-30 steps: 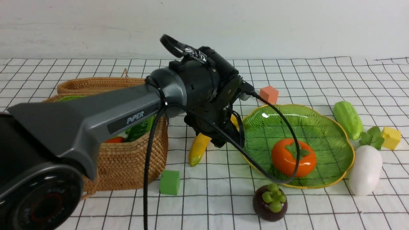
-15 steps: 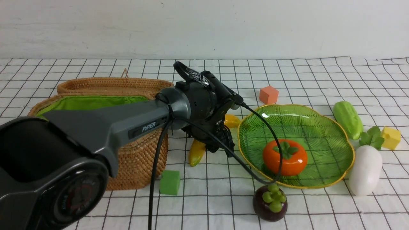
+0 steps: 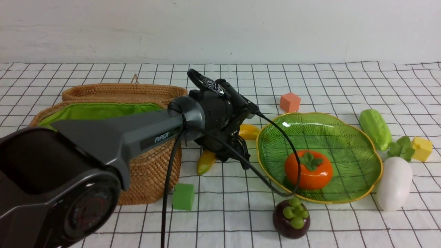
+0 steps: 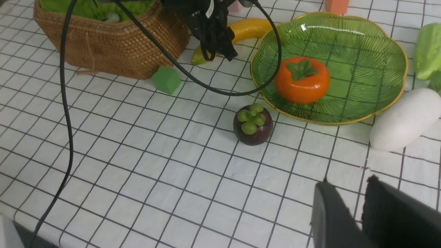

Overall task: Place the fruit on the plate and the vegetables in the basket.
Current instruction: Use the left arm to grab a banana and put it into the right plate

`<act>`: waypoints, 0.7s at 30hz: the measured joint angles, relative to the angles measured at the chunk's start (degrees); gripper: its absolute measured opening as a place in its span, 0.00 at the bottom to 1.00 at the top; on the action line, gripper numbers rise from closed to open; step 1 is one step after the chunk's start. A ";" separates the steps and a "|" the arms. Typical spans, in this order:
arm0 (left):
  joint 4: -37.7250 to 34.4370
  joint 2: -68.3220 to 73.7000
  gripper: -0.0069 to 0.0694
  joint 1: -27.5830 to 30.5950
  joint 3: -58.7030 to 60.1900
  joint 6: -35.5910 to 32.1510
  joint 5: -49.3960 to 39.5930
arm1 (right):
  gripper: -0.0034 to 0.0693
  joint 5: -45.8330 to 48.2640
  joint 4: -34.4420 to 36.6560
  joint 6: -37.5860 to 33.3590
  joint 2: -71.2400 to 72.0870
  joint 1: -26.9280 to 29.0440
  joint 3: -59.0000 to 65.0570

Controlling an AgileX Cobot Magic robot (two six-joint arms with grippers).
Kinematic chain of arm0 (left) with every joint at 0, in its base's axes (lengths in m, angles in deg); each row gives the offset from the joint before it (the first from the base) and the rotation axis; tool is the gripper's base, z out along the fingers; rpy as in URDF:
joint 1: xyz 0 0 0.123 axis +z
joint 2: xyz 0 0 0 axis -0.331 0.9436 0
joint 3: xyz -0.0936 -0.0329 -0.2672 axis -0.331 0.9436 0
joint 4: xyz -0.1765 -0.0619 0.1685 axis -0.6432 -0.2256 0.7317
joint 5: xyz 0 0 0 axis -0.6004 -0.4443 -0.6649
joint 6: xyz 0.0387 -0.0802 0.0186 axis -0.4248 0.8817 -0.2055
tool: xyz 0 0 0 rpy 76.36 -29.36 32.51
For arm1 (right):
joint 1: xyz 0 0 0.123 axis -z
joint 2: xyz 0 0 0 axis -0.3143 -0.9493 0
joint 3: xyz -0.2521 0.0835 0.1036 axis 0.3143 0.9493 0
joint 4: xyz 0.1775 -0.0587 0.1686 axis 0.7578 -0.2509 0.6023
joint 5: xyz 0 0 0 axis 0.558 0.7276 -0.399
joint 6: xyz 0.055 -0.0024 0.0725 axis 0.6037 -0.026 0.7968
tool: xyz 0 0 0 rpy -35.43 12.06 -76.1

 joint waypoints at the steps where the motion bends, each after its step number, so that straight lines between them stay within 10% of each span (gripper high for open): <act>1: 0.52 0.25 0.50 0.00 -1.90 1.59 -1.42 | 0.29 0.00 0.00 -0.14 0.00 0.00 0.00; 11: 2.92 0.19 0.50 -0.12 -19.90 12.86 -5.70 | 0.29 0.00 -0.12 -1.24 0.00 0.00 0.00; 21: -19.29 1.29 0.50 -6.30 -23.24 -14.95 -3.27 | 0.29 -0.56 -4.73 -5.89 0.00 0.00 -2.19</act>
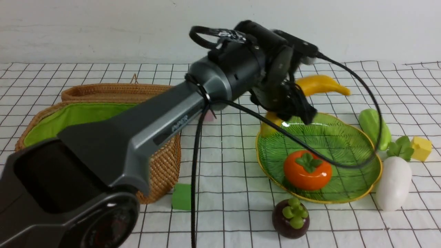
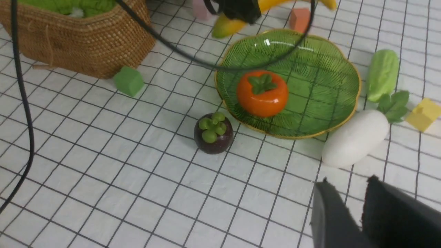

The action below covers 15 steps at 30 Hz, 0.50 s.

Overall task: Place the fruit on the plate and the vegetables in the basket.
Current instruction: Use the left arm to grab a banana and put it into the right plate

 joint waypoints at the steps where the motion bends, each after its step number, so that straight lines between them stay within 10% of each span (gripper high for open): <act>1: -1.82 0.59 0.50 -0.49 0.00 -3.14 0.21 | 0.29 0.01 0.28 -0.68 0.00 0.00 -0.56; 11: -3.81 3.95 0.51 0.00 0.00 -16.39 2.34 | 0.29 0.57 3.49 -1.43 0.00 0.00 -1.18; 15: -3.86 3.98 0.68 0.00 0.00 -16.53 2.38 | 0.29 0.57 3.61 -1.43 0.00 0.00 -1.18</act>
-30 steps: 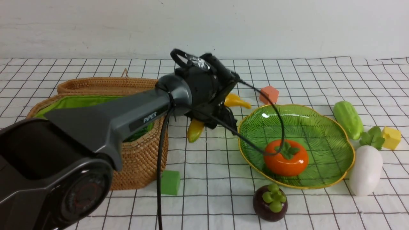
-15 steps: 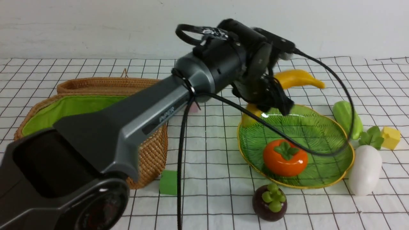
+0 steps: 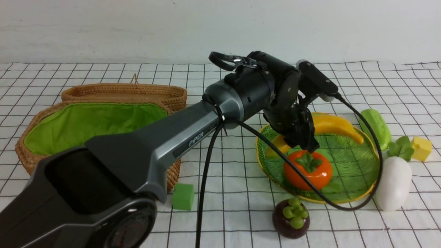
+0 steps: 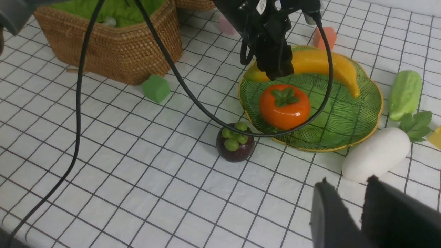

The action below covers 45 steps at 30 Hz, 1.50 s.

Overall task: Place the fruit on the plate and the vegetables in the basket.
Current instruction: Use the left arm to grab a banana and put it into the right plate, then use the right arm to grab a mangosteen and put it into the right plate

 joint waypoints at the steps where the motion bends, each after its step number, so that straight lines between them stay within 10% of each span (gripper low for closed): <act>1: -0.06 -0.11 0.70 0.00 0.00 0.00 -0.22 | 0.29 0.00 0.00 0.00 0.00 0.00 0.00; 9: -1.54 -9.12 0.81 0.00 0.00 8.29 -11.82 | 0.30 0.00 0.02 0.00 0.00 0.00 0.00; 19: -2.16 -41.36 0.07 0.00 3.48 19.75 -22.56 | 0.28 -2.28 1.97 0.00 -3.85 0.00 0.00; 28: -1.43 -71.42 0.07 0.00 39.23 20.16 -12.99 | 0.10 -2.69 10.15 -0.13 -15.76 0.00 0.00; 35: -5.11 -114.08 0.07 0.00 88.72 21.02 17.98 | 0.06 -2.64 17.61 -0.18 -29.95 -0.22 0.00; 45: 0.73 -133.83 0.07 0.00 100.81 32.96 18.51 | 0.06 -10.16 7.50 9.73 -43.99 -16.75 0.10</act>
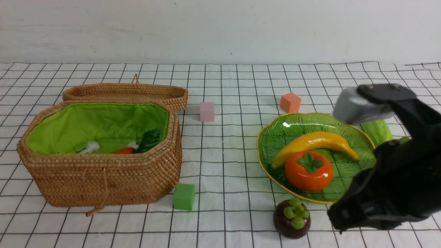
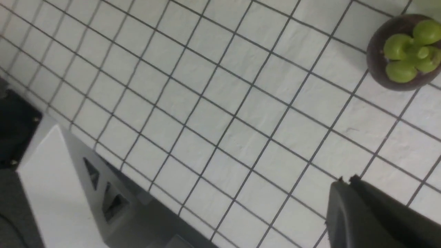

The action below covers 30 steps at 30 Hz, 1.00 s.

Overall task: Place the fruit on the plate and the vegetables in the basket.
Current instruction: Use the right arm to grab a mangosteen and put it into the right plate

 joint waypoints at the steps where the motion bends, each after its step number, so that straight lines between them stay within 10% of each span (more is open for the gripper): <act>1: 1.00 -0.12 0.07 0.00 0.05 1.28 -1.49 | 0.06 -1.74 -3.37 3.53 -1.01 -2.66 0.00; 11: -5.64 10.78 0.07 0.00 0.30 -9.44 -2.23 | 0.23 -5.50 -14.65 18.71 -12.91 -3.09 0.00; 21: -25.86 17.25 0.07 0.00 0.36 -31.98 3.02 | 0.96 -13.55 -13.45 24.11 -23.35 -1.40 0.00; 30: -26.97 17.25 0.07 0.00 0.36 -33.21 0.60 | 0.94 -18.94 -15.94 28.69 -30.74 -1.40 0.00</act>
